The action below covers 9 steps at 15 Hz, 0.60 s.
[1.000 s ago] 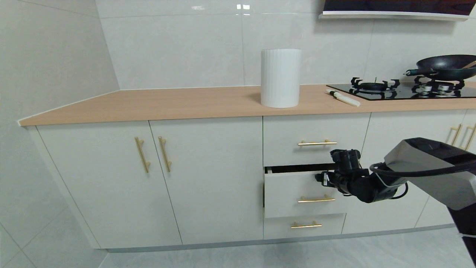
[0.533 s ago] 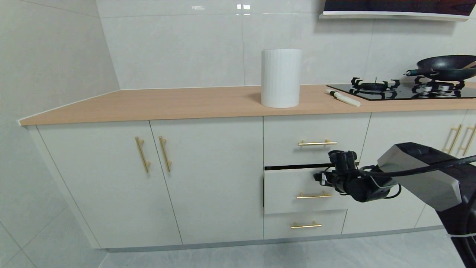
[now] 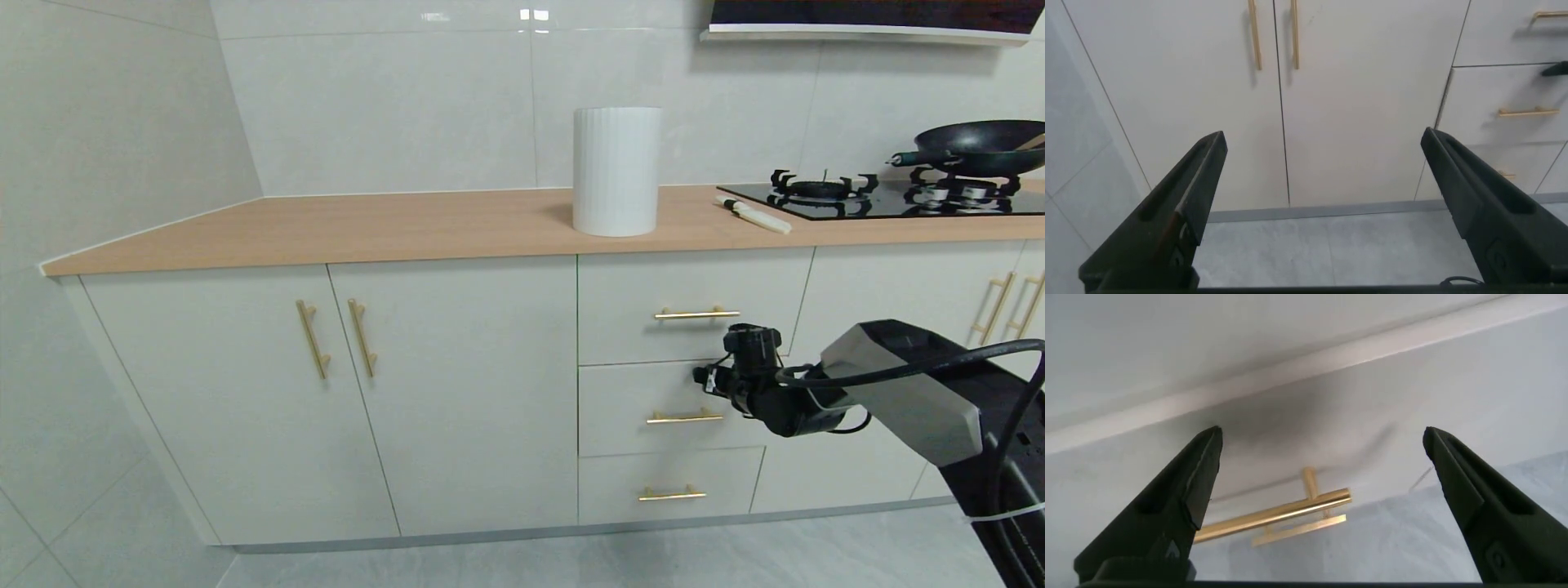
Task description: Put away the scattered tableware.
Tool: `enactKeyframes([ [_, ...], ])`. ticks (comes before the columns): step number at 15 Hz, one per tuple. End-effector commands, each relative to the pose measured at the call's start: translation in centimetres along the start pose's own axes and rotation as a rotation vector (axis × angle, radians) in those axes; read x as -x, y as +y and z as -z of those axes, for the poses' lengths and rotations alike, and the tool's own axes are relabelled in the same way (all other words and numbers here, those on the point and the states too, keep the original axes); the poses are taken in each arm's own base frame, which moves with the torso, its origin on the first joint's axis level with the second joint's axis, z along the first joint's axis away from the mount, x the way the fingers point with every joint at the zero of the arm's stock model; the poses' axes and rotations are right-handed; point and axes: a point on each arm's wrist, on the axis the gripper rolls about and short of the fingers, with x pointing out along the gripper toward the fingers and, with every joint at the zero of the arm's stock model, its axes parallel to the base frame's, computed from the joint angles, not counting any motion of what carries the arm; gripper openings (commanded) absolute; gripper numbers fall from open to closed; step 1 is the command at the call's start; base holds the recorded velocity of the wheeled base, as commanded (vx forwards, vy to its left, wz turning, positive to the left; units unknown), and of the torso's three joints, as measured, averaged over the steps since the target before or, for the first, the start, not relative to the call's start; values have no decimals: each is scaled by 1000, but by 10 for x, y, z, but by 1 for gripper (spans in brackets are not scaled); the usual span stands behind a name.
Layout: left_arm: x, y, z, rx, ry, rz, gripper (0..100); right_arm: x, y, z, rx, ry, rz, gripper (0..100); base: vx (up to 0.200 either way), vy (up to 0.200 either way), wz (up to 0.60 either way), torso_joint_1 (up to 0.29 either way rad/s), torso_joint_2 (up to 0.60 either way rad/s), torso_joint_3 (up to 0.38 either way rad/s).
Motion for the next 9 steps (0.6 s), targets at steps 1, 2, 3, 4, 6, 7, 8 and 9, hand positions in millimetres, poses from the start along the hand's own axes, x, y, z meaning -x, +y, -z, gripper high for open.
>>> enactKeyframes([
  [1,0,0,0,0,0,0,100,-6,-1,2,-6,-4,2,100,0,0,0,0,0,0],
  [2,0,0,0,1,0,1,100,-8,-1,4,-5,-3,4,100,0,0,0,0,0,0],
  [3,0,0,0,1,0,0,100,-8,-1,4,-6,-4,3,100,0,0,0,0,0,0],
  [4,0,0,0,0,0,0,100,-8,-1,4,-6,-4,3,100,0,0,0,0,0,0],
  [6,0,0,0,0,0,0,100,-9,-1,3,-9,-8,5,100,0,0,0,0,0,0],
  [7,0,0,0,0,0,0,100,-8,-2,1,-15,-9,6,100,0,0,0,0,0,0],
  [8,0,0,0,1,0,1,100,-7,-2,1,-15,-9,6,100,0,0,0,0,0,0],
  [9,0,0,0,0,0,0,100,-7,-2,-1,-29,-15,4,100,0,0,0,0,0,0],
])
